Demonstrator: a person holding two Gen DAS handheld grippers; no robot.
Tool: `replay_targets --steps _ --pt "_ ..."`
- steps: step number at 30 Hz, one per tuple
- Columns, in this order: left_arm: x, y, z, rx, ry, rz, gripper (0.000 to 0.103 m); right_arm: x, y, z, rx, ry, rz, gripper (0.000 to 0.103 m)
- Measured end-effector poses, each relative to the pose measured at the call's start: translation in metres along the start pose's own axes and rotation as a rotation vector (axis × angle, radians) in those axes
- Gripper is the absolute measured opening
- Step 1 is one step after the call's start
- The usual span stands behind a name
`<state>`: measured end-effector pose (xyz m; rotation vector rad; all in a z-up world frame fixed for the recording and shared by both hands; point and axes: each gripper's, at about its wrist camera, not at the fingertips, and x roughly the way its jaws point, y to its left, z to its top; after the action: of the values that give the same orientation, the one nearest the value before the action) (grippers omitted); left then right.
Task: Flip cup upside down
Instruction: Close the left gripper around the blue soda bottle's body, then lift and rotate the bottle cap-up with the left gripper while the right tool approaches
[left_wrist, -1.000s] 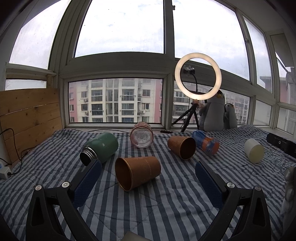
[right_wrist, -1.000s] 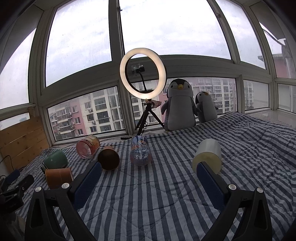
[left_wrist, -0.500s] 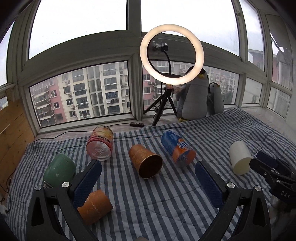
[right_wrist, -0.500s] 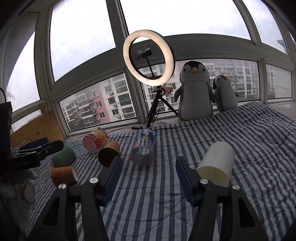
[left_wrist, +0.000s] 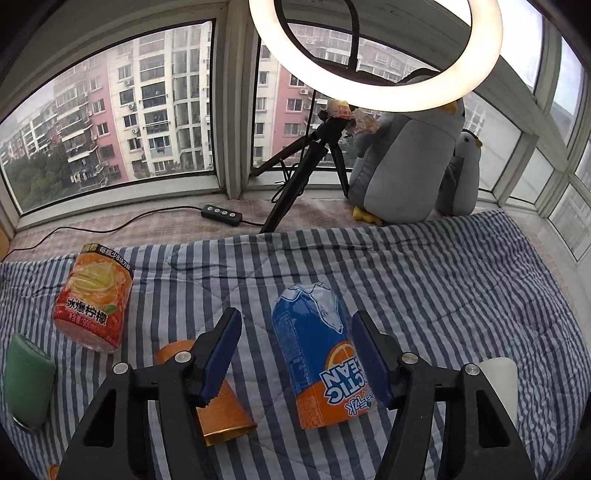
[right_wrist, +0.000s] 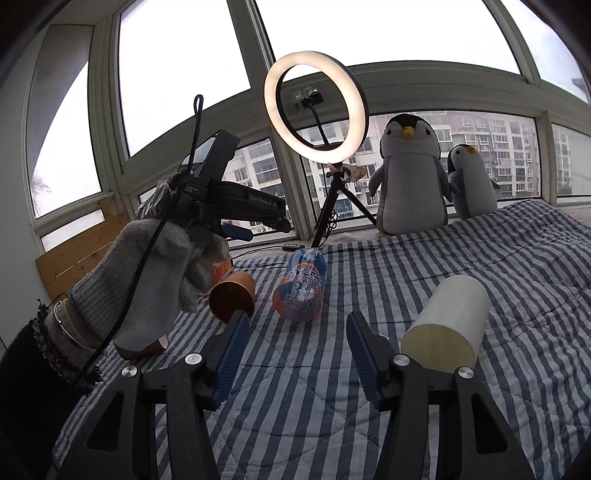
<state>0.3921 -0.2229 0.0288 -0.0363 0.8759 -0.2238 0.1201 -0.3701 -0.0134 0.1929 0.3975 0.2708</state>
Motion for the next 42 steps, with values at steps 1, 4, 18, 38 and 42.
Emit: replay_targets --steps 1,4,18,38,42 --pt "0.009 0.000 0.003 -0.001 0.006 0.000 0.063 0.000 0.003 0.000 -0.017 0.000 -0.003 0.051" --pt "0.030 0.001 0.011 -0.018 0.022 -0.014 0.061 0.002 0.012 -0.003 -0.056 0.014 0.001 0.051" --pt "0.106 -0.011 0.026 -0.015 0.141 -0.025 0.055 -0.008 0.020 -0.006 -0.090 -0.021 -0.010 0.051" --pt "0.046 -0.038 -0.059 0.152 0.219 -0.062 0.050 0.000 -0.005 0.000 -0.006 -0.023 -0.082 0.051" --pt "0.027 -0.037 -0.082 0.172 0.231 -0.058 0.050 0.000 -0.007 -0.001 0.002 -0.026 -0.088 0.051"
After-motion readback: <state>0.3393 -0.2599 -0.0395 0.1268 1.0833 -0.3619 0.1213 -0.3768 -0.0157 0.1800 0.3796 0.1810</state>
